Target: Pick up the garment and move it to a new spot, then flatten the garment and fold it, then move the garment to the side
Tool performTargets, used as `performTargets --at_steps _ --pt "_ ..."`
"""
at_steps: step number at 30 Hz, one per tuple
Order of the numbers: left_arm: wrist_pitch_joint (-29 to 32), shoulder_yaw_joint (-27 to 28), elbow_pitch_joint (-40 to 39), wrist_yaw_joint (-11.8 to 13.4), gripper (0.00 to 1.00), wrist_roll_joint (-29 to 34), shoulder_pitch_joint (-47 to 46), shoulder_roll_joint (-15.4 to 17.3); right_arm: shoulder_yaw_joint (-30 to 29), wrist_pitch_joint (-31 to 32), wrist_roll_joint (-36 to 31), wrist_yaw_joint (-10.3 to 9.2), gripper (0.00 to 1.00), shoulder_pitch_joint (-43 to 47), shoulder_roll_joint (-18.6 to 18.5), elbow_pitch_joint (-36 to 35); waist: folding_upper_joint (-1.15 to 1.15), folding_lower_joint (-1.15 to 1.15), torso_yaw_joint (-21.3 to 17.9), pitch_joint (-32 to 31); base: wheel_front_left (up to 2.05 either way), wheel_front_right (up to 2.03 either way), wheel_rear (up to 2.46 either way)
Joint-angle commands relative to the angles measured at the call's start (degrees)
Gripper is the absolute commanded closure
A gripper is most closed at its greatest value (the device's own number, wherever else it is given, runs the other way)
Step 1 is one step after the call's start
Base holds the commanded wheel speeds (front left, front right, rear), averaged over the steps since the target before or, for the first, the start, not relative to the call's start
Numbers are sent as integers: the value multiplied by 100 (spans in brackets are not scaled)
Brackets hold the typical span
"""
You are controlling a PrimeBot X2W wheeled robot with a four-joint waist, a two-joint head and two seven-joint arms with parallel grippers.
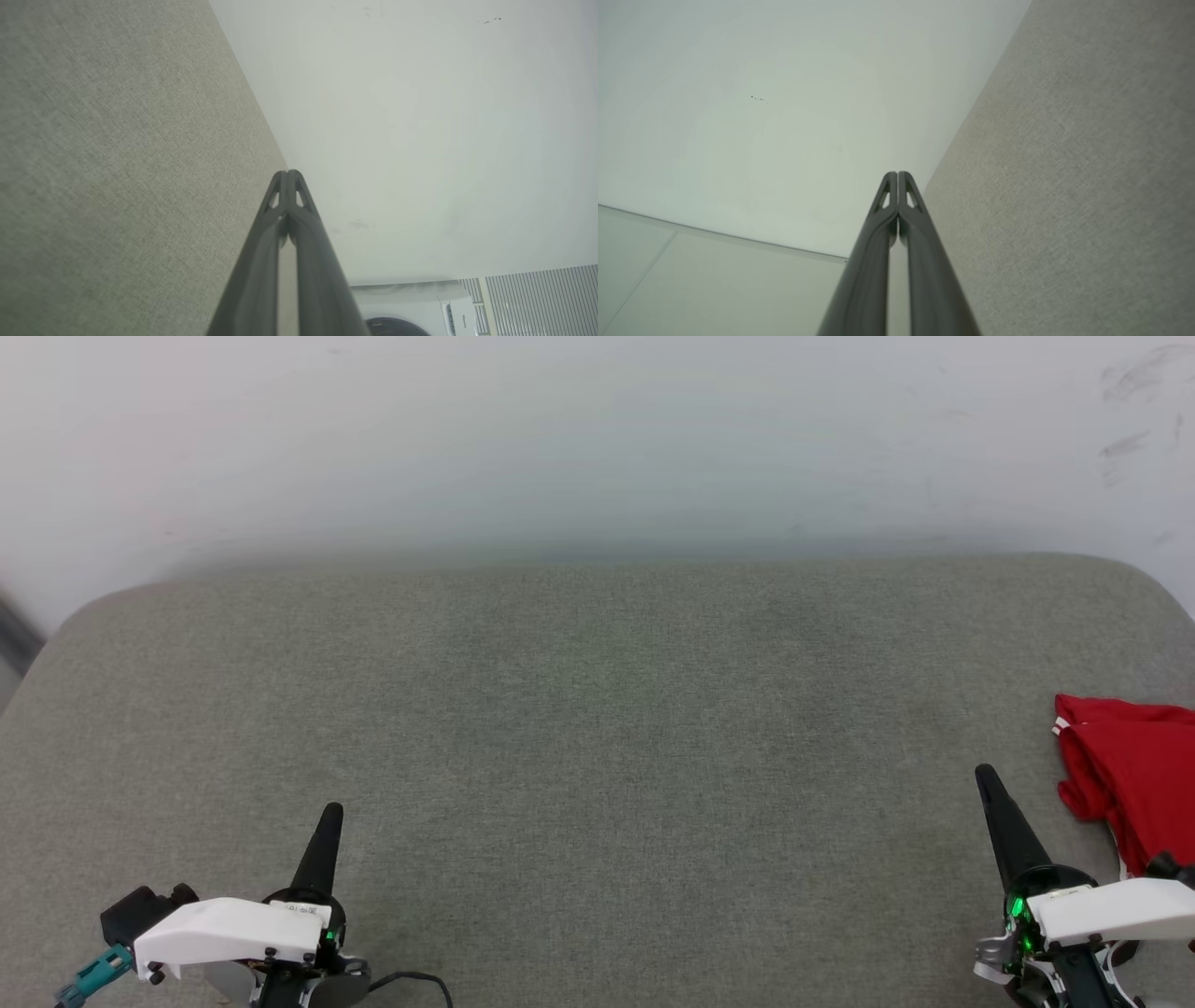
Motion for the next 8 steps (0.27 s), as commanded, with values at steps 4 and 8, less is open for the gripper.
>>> performTargets --at_steps 4,8 --pt "62 102 1 -87 100 -198 -124 -48 -27 5 264 -1 100 -141 -22 39 0 -1 13 5 0 0 0" --pt "123 186 26 -149 100 -383 -155 -111 -44 19 503 -1 100 -184 -17 95 0 -1 29 12 0 0 0"
